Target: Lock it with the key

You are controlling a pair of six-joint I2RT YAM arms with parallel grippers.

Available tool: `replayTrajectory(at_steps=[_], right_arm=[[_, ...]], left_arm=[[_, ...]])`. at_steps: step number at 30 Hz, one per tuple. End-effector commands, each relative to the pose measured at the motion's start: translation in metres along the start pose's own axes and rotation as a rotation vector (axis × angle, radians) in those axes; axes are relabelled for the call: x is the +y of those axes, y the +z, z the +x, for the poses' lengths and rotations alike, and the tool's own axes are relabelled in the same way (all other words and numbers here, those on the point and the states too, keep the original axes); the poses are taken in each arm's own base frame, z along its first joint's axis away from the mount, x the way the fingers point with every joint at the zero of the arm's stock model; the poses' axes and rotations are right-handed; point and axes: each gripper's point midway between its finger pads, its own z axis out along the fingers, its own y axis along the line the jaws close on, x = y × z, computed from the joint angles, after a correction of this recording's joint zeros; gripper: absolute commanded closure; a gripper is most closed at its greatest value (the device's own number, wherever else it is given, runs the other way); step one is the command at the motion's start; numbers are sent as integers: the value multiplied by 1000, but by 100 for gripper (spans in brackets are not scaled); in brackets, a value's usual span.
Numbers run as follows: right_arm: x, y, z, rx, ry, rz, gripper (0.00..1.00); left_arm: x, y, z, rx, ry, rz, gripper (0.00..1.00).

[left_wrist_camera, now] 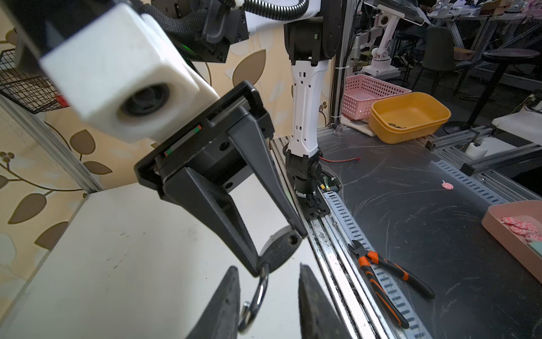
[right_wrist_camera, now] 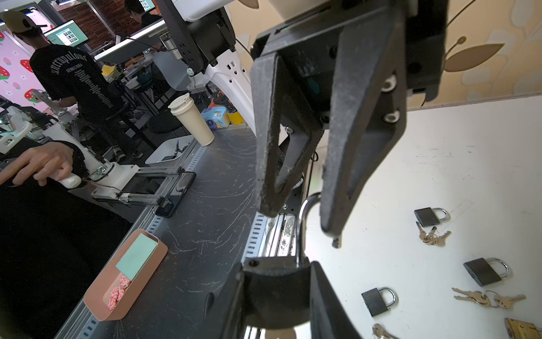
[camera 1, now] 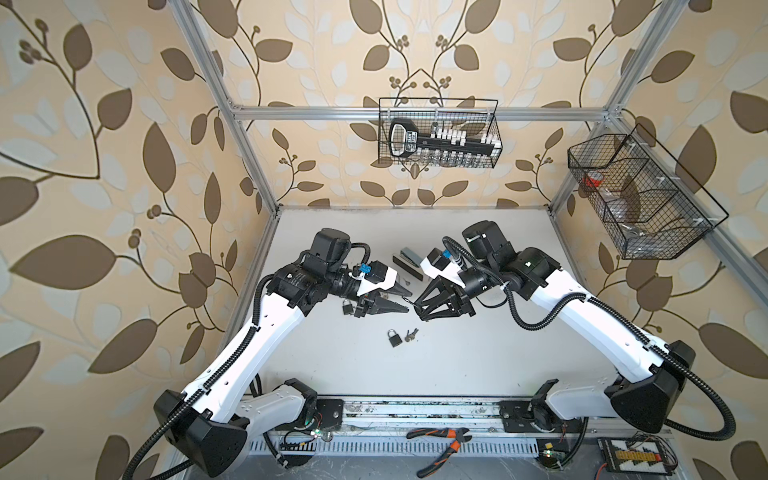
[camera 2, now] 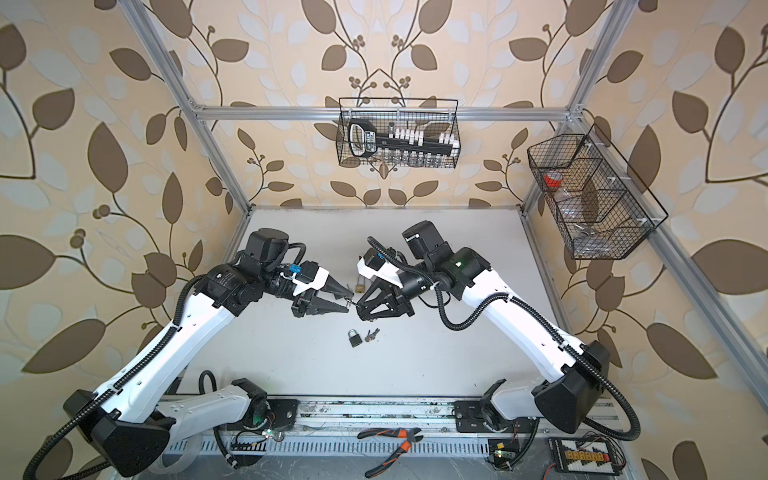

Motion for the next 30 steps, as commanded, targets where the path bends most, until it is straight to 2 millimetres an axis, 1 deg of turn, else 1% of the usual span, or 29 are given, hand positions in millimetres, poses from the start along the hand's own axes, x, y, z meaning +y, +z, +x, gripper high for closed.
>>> replayTrajectory(at_steps=[1,6,9,12,13,17,18,19,21,23,24,25,26,28,30], right_arm=[[10,-4,-17,-39,-53,-23,100],[5,-3,-14,-32,-52,-3,100],[4,-3,-15,-32,-57,12,100],[4,-5,-17,-39,-69,31,100],[3,-6,-18,-42,-73,40,100],[1,-10,-24,-53,-86,84,100],[-3,-12,-26,-59,-92,118,98],[-8,-16,-30,-72,-97,174,85],[-23,-28,-40,-135,-102,326,63],[-35,-45,-48,-226,-106,478,34],[-36,-57,-55,-280,-120,552,18],[-37,-65,-57,-323,-123,597,6],[-38,-71,-58,-355,-126,632,1],[-38,-83,-62,-432,-136,694,0],[-40,-96,-64,-514,-127,730,0]], left_arm=[[-3,-1,-13,-15,101,13,71],[-1,-1,-14,-13,100,6,77],[-1,-1,-15,-12,96,3,86],[1,-1,-14,-11,89,-3,99],[1,-1,-14,-10,85,-6,100],[4,-2,-16,-6,71,-29,100],[6,-2,-17,-8,61,-42,100],[10,-3,-21,-12,43,-68,100],[23,-7,-28,-19,-30,-149,100],[37,-12,-34,-42,-104,-242,100],[48,-16,-38,-66,-142,-313,100],[56,-20,-40,-100,-188,-372,100],[63,-24,-43,-132,-215,-422,100],[76,-33,-49,-212,-292,-505,100],[83,-39,-57,-266,-345,-545,100]])
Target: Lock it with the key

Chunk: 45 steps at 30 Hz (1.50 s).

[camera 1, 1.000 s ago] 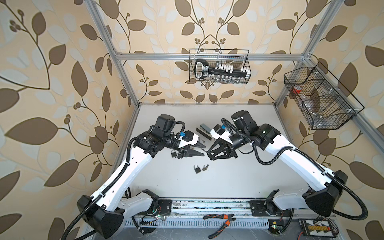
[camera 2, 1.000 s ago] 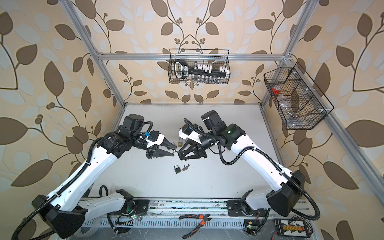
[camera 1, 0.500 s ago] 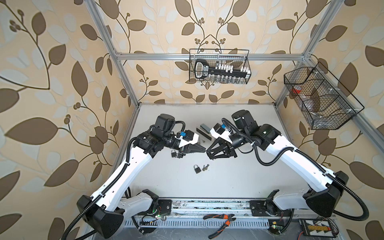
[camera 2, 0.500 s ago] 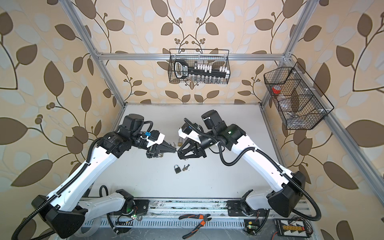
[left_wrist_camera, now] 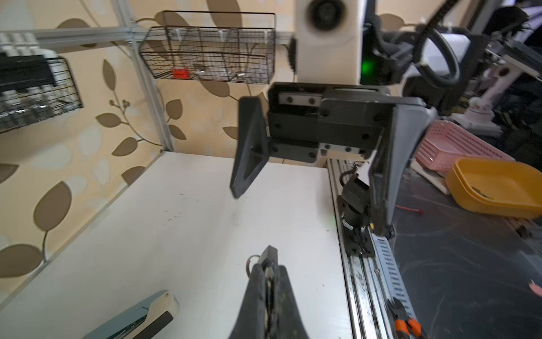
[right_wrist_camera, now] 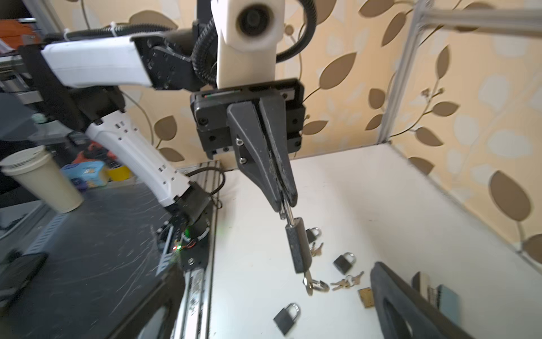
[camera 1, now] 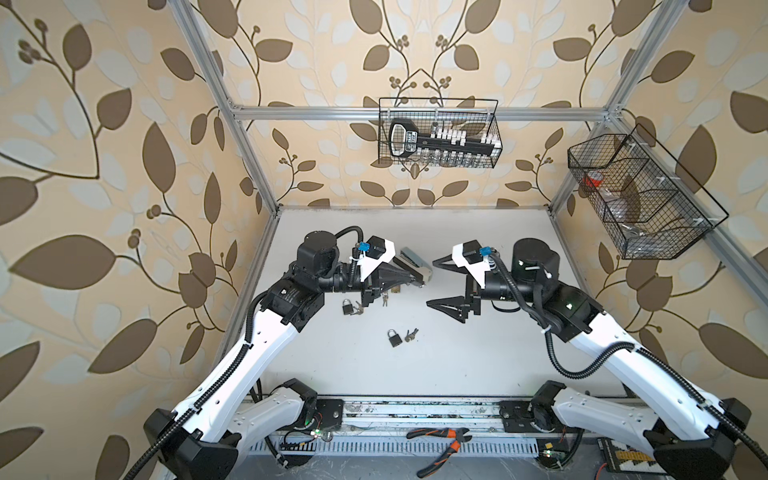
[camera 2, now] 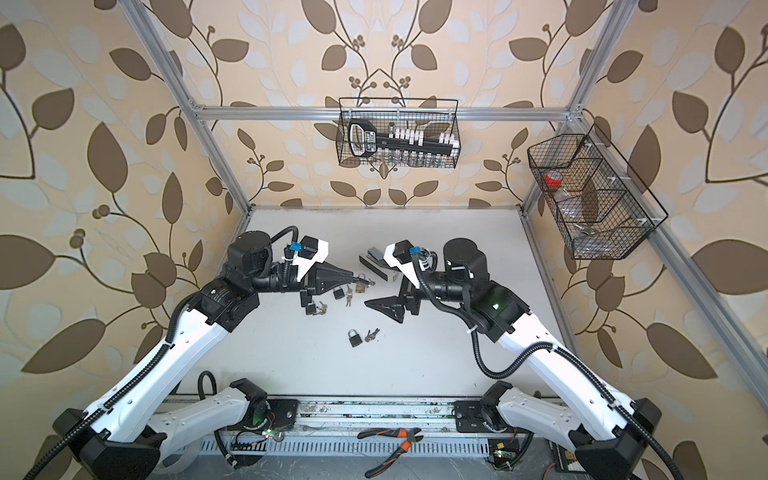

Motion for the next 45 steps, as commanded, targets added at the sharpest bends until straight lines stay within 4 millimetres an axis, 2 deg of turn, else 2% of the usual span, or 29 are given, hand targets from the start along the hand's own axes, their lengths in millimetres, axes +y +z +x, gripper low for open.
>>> replayTrajectory(at_steps=[1,4,5,10,14,17,22,24,26,33,39,43,45], right_arm=[[-35,-12,-30,-204,52,173,0],[-49,-20,-33,-230,111,196,0],[-48,-22,-38,-250,124,166,0],[-19,-27,-72,-392,124,-77,2],[-13,-23,-92,-431,99,-158,3],[-12,-18,-98,-426,75,-182,3],[1,-7,-96,-389,31,-207,13],[5,-3,-92,-371,18,-200,21],[6,-3,-89,-371,25,-200,28],[8,-7,-87,-366,32,-190,39],[11,-6,-86,-356,37,-215,57],[12,-5,-85,-347,43,-222,58],[13,-5,-85,-346,46,-230,62]], left_arm=[[15,-10,-59,-220,-119,-119,100],[9,-18,-78,-332,-138,-92,100],[6,-20,-83,-372,-139,-78,100],[-5,-26,-101,-510,-179,23,100],[-20,-23,-109,-577,-188,92,100],[-32,-17,-111,-595,-178,130,100],[-41,-14,-114,-598,-168,157,100],[-43,-15,-115,-599,-164,159,100],[-44,-15,-116,-598,-154,159,100],[-47,-18,-117,-603,-138,157,100],[-49,-19,-120,-607,-132,164,100],[-51,-22,-123,-619,-123,170,100],[-52,-21,-123,-617,-123,173,100]])
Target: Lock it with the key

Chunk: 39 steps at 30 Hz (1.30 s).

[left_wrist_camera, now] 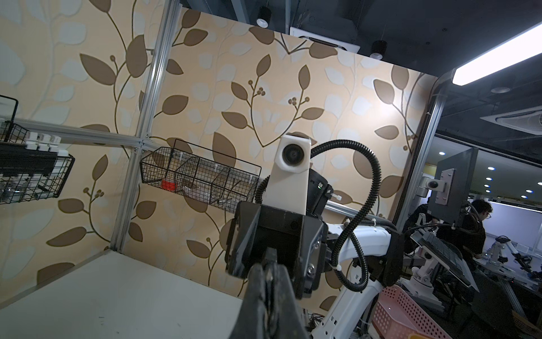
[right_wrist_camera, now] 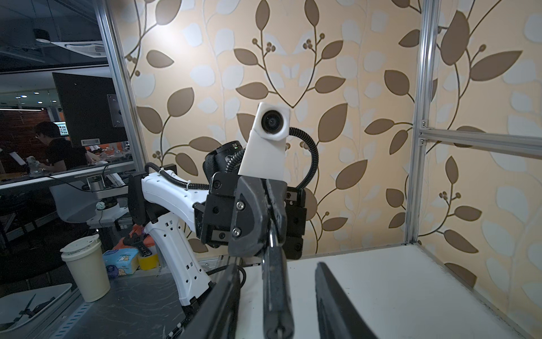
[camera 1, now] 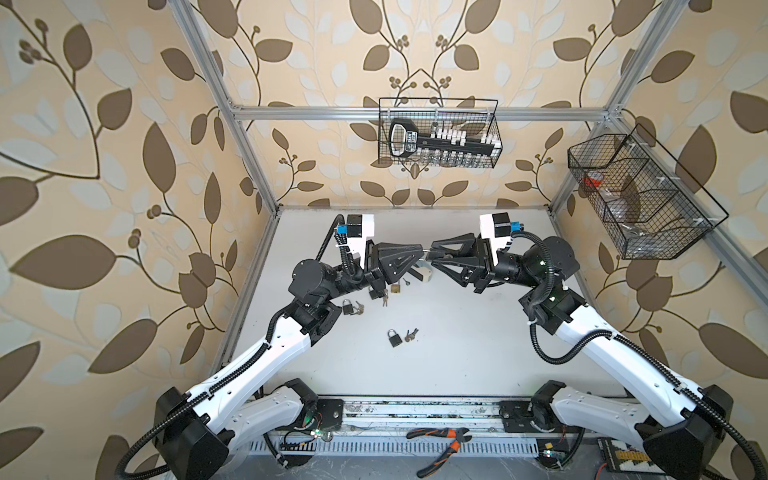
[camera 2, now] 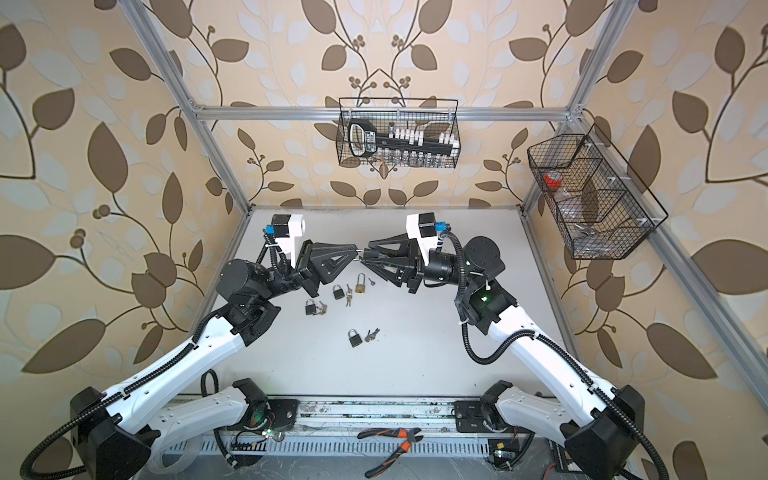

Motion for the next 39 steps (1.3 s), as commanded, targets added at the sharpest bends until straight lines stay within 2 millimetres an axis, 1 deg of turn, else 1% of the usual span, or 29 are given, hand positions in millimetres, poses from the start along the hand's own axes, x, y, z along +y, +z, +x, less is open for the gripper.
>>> replayTrajectory(at_steps=[1,4,5,9,11,12,13,14,16,17,18,19,20,22,24,27,30,36,39], right_arm=[[10,0,-8,-8,-13,-35,65],[10,0,-7,-1,-6,-44,66],[10,0,-7,0,-3,-46,68],[13,0,-9,-4,-5,-51,85],[14,-1,-12,-11,-9,-51,96],[15,-2,-14,-13,-10,-50,100],[16,-3,-16,-14,-11,-46,100],[16,-4,-17,-12,-11,-38,100],[13,-5,-16,5,-2,-10,100],[12,-6,-17,13,4,5,100],[11,-8,-16,26,16,15,100],[10,-10,-15,39,27,24,100],[8,-12,-13,58,38,31,100],[9,-15,-9,92,49,30,100],[13,-19,-7,117,47,15,100],[22,-23,-9,123,32,-16,100],[28,-24,-10,137,25,-46,100],[31,-23,-9,158,17,-75,100],[31,-22,-7,167,22,-84,100]], left_arm=[[-27,-2,-30,-90,79,64,100],[-27,-2,-28,-88,78,68,100],[-28,-2,-29,-89,80,71,100],[-28,-1,-28,-86,82,71,100],[-27,-1,-28,-75,90,63,100],[-26,-1,-27,-62,96,52,100],[-24,-1,-27,-48,100,26,100],[-21,-2,-27,-30,113,-9,86],[-17,-4,-24,31,155,-63,47],[-15,-6,-22,70,181,-92,31],[-15,-7,-20,105,200,-111,21],[-13,-9,-19,142,221,-136,15],[-12,-11,-17,171,233,-154,14],[-14,-13,-13,224,249,-160,15],[-16,-15,-8,275,245,-152,18],[-20,-15,1,334,233,-117,19],[-26,-13,10,360,217,-59,19],[-22,-10,16,381,208,-38,29],[-21,-8,17,383,203,-34,32]])
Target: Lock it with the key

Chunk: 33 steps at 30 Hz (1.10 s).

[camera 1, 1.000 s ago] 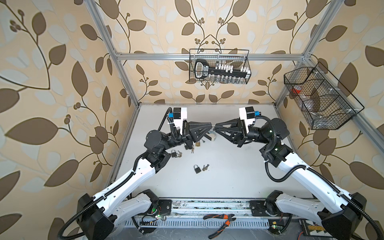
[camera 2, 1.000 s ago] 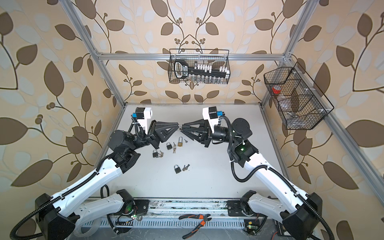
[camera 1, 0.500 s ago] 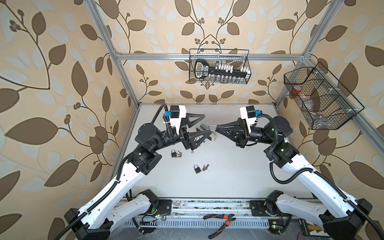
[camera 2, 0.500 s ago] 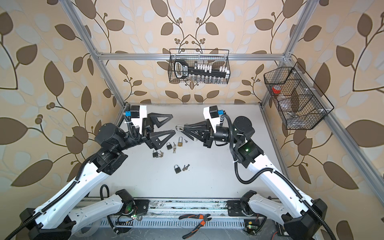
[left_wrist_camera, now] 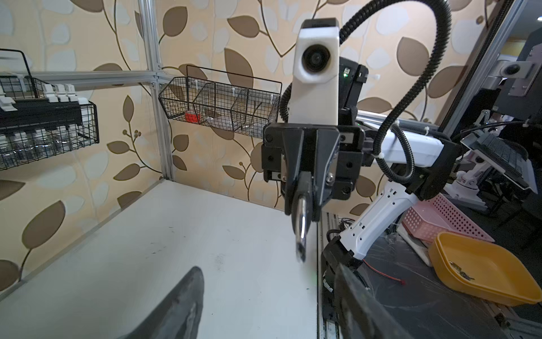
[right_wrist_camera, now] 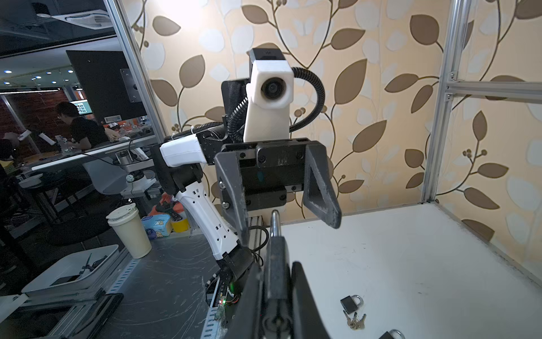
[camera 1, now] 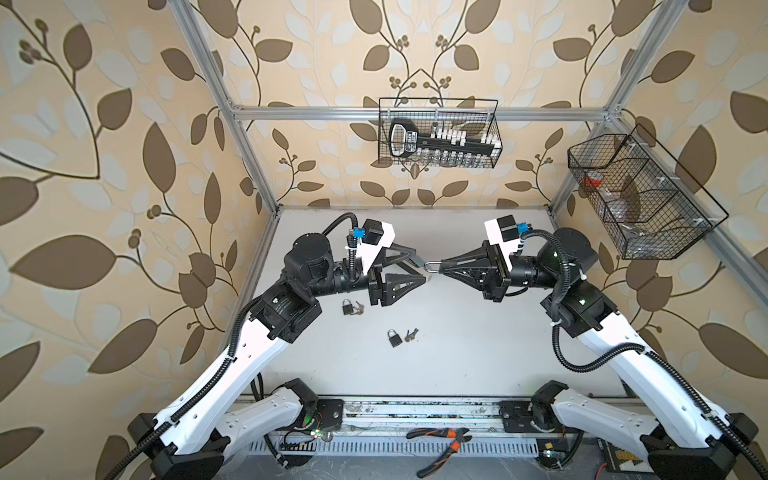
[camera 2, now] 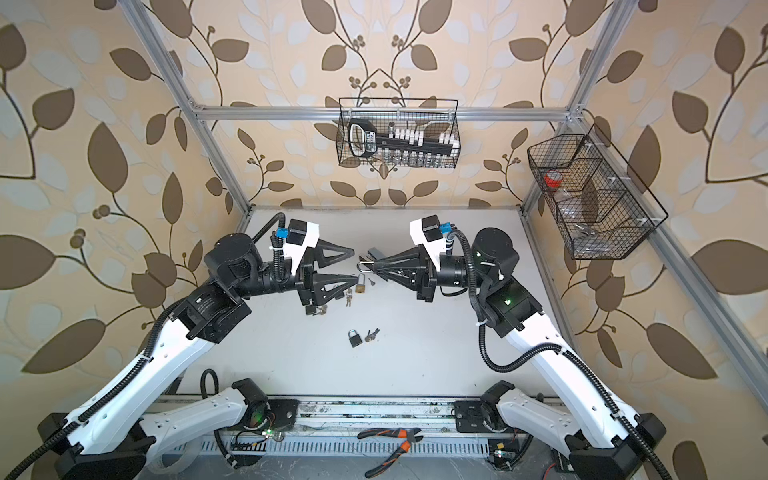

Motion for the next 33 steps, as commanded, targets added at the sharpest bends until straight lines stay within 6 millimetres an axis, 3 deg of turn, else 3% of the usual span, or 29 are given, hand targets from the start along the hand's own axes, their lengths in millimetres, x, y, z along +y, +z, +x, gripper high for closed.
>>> replayTrajectory(at_steps=[1,11,21,24,26,28,30,33], right_arm=[[8,-1,-9,1,-42,-36,100],[1,4,1,32,-19,-38,100],[5,4,1,33,-19,-58,100],[6,4,1,33,-16,-62,100],[6,4,1,31,-15,-61,100],[7,4,0,31,-16,-65,100],[8,4,0,30,-16,-68,100],[7,4,1,32,-16,-69,100]], left_arm=[[-15,-3,-16,-32,55,56,32],[-19,-2,-21,-49,69,86,37],[-14,0,-18,-37,71,69,65],[-15,0,-17,-34,78,74,69],[-15,1,-16,-32,79,76,67],[-14,1,-16,-31,81,77,56],[-15,2,-15,-27,80,81,57],[-15,2,-16,-28,81,86,67]])
